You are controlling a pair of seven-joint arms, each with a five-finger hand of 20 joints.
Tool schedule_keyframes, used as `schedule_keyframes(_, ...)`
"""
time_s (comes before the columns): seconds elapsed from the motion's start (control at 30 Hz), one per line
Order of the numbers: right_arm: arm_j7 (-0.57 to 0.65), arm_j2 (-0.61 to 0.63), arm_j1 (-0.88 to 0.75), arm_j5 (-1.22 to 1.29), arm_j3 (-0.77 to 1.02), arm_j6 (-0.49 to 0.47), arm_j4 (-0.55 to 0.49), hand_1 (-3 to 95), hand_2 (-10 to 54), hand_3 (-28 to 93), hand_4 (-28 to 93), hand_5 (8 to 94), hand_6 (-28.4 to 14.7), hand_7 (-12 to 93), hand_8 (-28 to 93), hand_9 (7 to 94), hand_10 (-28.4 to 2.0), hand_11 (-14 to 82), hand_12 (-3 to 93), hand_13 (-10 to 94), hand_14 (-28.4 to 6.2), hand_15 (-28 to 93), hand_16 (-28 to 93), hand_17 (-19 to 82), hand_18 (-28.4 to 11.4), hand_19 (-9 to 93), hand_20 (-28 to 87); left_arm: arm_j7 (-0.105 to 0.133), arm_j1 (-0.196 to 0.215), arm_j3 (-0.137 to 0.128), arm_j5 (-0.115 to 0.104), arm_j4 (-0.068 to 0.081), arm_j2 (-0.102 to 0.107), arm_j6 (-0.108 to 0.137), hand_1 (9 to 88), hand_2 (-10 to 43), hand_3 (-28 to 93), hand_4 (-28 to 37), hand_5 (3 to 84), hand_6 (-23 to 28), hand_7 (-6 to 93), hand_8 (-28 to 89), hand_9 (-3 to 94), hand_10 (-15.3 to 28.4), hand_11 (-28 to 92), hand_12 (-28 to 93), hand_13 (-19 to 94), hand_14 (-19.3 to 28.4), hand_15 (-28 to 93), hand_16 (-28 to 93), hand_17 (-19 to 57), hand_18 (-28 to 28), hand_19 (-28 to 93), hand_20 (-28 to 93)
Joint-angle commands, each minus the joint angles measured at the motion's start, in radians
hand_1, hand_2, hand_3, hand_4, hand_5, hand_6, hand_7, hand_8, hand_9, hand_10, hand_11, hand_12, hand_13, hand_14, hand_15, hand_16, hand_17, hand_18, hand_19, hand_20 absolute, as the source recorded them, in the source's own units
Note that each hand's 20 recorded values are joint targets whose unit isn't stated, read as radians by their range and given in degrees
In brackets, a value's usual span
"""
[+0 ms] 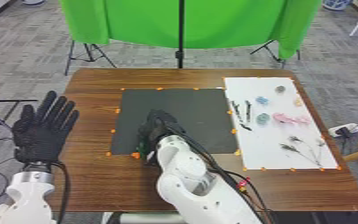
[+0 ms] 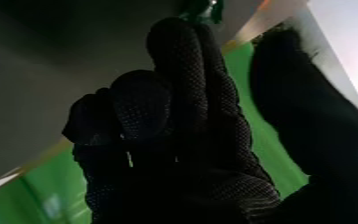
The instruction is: Arrange flowers
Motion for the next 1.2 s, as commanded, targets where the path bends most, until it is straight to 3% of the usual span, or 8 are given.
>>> schedule_keyframes(0.03,-0.024,0.114,-0.030,0.027,0.044,-0.038,-0.141,33.8,-9.5,83,-27,63.5,-7.1,16,-12,70.0,-19.4,44.8,25.7,63,-17.4,78,28,37,-26.9,93,46,0.024,0.108,-0.059,-0.065,-0.018,-0.039,-0.036,22.2,14.6,74,-28.3,40.3,7.8,5.7,-8,32.4,12.7,12,6,23,11.8,18,-7,-6.7,10.7,26,9)
schedule_keyframes(0.13,-0.017,0.178,-0.073,0.045,0.072,-0.064,-0.218,34.4,-9.5,84,-27,62.6,-7.3,15,-12,69.5,-19.5,44.8,25.3,63,-17.6,78,28,37,-26.7,93,46,0.027,0.141,-0.078,-0.060,-0.024,-0.055,-0.047,20.7,15.7,74,-28.3,40.2,7.7,5.6,-8,32.5,12.8,12,6,23,11.9,18,-7,-6.7,10.7,25,9)
schedule_keyframes(0.2,-0.017,0.219,-0.093,0.070,0.082,-0.101,-0.262,35.8,-9.5,83,-26,65.8,-7.0,16,-11,69.8,-19.6,45.2,25.1,63,-17.5,78,27,36,-26.6,93,46,0.037,0.154,-0.089,-0.081,-0.028,-0.052,-0.052,19.9,16.4,74,-28.3,40.1,7.6,5.5,-8,32.6,12.7,12,6,23,11.9,17,-7,-6.6,10.8,25,9)
schedule_keyframes(0.33,-0.012,0.243,-0.123,0.201,0.127,-0.328,-0.334,37.0,-9.5,82,-24,70.2,-6.3,17,-12,70.5,-19.8,43.5,24.7,62,-17.9,77,27,35,-26.3,93,44,0.050,0.165,-0.098,-0.098,-0.030,-0.054,-0.056,18.1,18.9,72,-28.3,40.0,7.6,5.2,-8,32.7,12.7,12,6,23,12.1,17,-7,-6.5,10.9,25,9)
schedule_keyframes(0.6,-0.070,0.207,-0.130,0.196,0.095,-0.339,-0.332,36.9,-8.1,81,-23,69.4,-6.0,15,-11,70.6,-20.2,30.1,20.6,60,-18.3,74,25,33,-25.9,93,36,0.022,0.129,-0.080,-0.098,-0.017,-0.045,-0.063,16.7,21.1,70,-28.3,40.0,7.6,4.9,-8,33.0,12.8,12,6,23,12.2,17,-6,-6.6,11.1,25,9)
schedule_keyframes(0.93,-0.071,0.149,-0.104,0.202,0.055,-0.393,-0.307,36.4,-7.9,81,-23,65.8,-4.9,13,-12,68.1,-20.5,28.3,20.2,58,-18.7,74,25,31,-25.8,93,35,-0.017,0.073,-0.047,-0.092,0.004,-0.024,-0.047,16.7,20.0,72,-28.3,40.1,7.8,4.9,-8,33.4,12.9,12,7,24,12.3,16,-6,-6.6,11.2,25,9)
schedule_keyframes(1.13,-0.089,0.123,-0.106,0.184,0.059,-0.414,-0.296,36.5,-8.0,82,-23,63.3,-4.1,12,-12,67.3,-20.5,27.5,19.7,58,-18.7,74,25,31,-25.8,93,34,-0.024,0.058,-0.036,-0.086,0.007,-0.022,-0.038,17.3,19.4,72,-28.3,40.2,7.9,4.9,-8,33.6,12.8,12,7,24,12.4,17,-6,-6.6,11.2,25,10)
schedule_keyframes(1.2,-0.088,0.139,-0.103,0.190,0.066,-0.398,-0.307,36.6,-8.0,81,-23,63.1,-3.7,12,-12,67.3,-20.5,27.2,19.5,58,-18.7,75,25,31,-25.9,93,34,-0.025,0.055,-0.033,-0.090,0.009,-0.030,-0.049,17.6,19.1,73,-28.3,40.2,7.9,5.0,-8,33.6,12.8,12,7,24,12.4,17,-6,-6.7,11.2,25,10)
